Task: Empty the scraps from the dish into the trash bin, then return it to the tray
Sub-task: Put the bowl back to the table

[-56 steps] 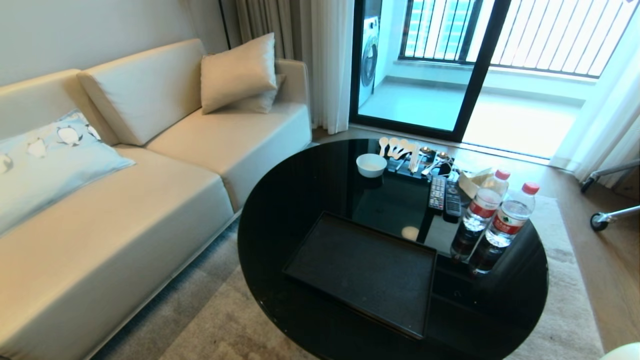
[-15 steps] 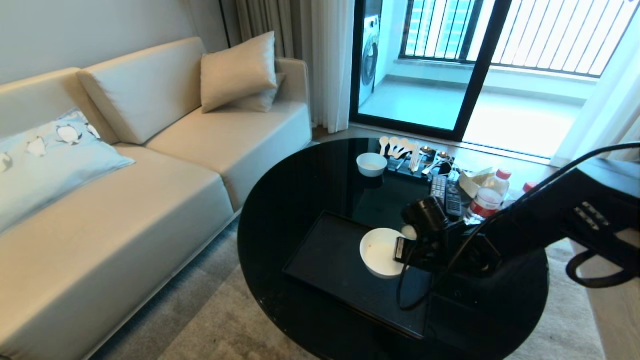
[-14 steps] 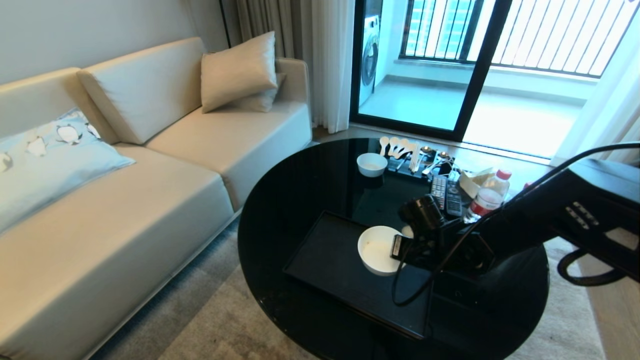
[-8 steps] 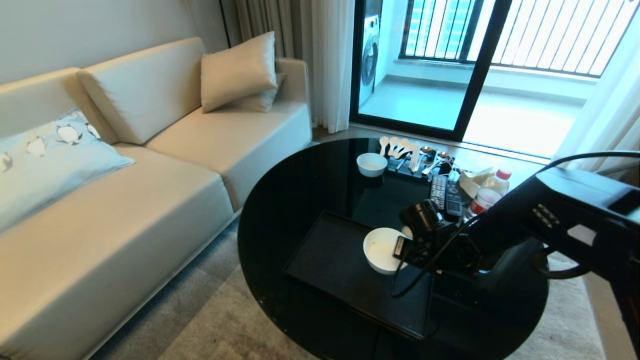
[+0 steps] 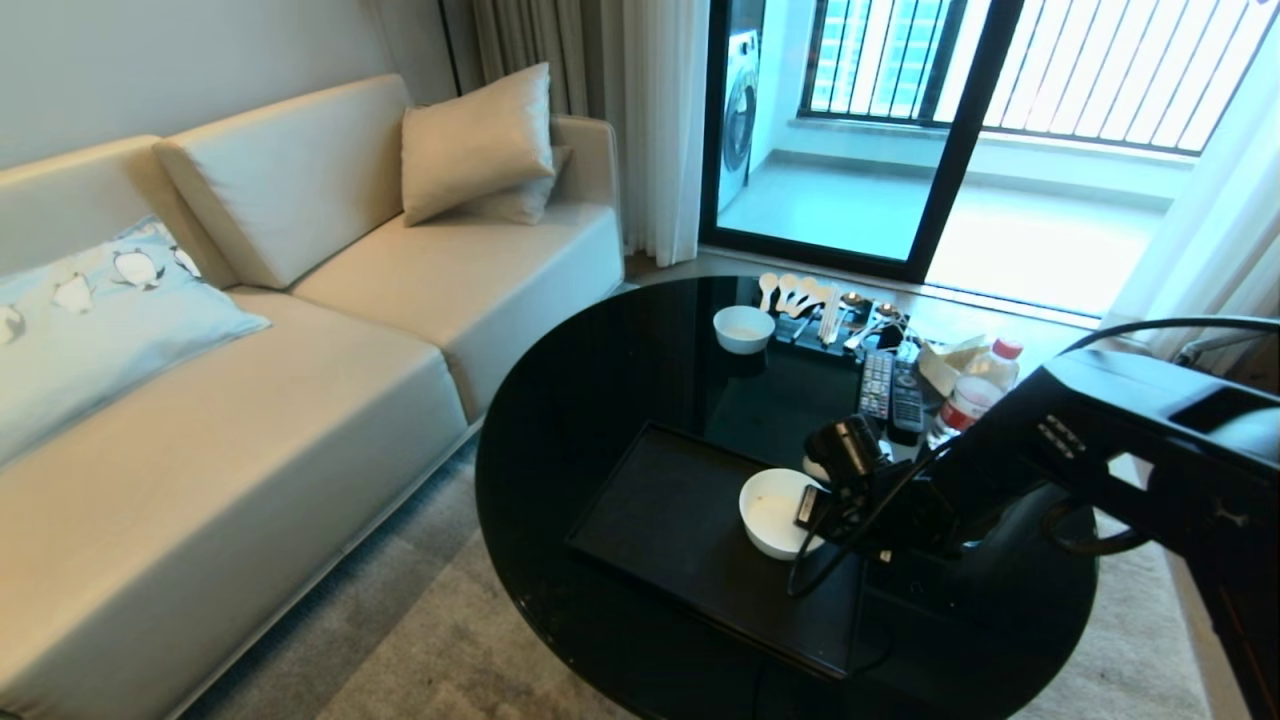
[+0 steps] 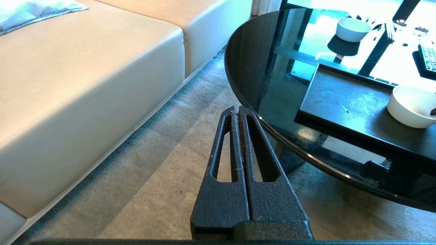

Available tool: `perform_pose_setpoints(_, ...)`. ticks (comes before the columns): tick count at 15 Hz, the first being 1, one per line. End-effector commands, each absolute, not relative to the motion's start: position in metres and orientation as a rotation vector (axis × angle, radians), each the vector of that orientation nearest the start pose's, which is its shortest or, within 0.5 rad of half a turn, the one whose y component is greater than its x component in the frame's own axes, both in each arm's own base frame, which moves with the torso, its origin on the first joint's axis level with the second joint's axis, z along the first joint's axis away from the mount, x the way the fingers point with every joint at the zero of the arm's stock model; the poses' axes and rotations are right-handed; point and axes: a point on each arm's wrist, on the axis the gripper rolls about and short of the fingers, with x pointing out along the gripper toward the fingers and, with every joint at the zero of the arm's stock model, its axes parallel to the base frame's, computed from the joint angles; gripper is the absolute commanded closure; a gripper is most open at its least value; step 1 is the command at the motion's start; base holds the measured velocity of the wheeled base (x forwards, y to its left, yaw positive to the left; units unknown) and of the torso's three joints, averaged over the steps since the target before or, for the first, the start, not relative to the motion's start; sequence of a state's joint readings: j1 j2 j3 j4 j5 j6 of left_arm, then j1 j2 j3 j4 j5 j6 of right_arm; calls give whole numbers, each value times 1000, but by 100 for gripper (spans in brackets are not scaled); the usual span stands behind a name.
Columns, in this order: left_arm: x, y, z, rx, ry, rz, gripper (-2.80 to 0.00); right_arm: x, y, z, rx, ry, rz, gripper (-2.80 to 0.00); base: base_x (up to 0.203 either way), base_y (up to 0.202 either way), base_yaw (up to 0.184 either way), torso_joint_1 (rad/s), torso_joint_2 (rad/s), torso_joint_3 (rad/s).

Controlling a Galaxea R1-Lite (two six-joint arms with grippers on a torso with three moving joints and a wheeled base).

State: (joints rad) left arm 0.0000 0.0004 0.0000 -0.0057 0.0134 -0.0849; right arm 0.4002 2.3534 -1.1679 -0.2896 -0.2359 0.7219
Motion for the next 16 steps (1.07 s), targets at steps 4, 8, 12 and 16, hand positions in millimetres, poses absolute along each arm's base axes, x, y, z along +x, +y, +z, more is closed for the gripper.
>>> perform_pose_setpoints(4, -23, 0, 76, -86, -7, 14, 0, 380, 153, 0, 401, 855, -167, 0, 0, 0, 0, 0, 0, 0)
perform_pose_setpoints(8, -23, 0, 76, -86, -7, 14, 0, 378, 153, 7, 402, 847, -162, -280, 0, 0, 0, 0, 0, 0)
perform_pose_setpoints(12, -23, 0, 76, -86, -7, 14, 0, 374, 152, 17, 406, 830, -153, -280, 0, 0, 0, 0, 0, 0)
perform_pose_setpoints(16, -23, 0, 76, -86, -7, 14, 0, 367, 148, 43, 425, 786, -138, -280, 0, 0, 0, 0, 0, 0)
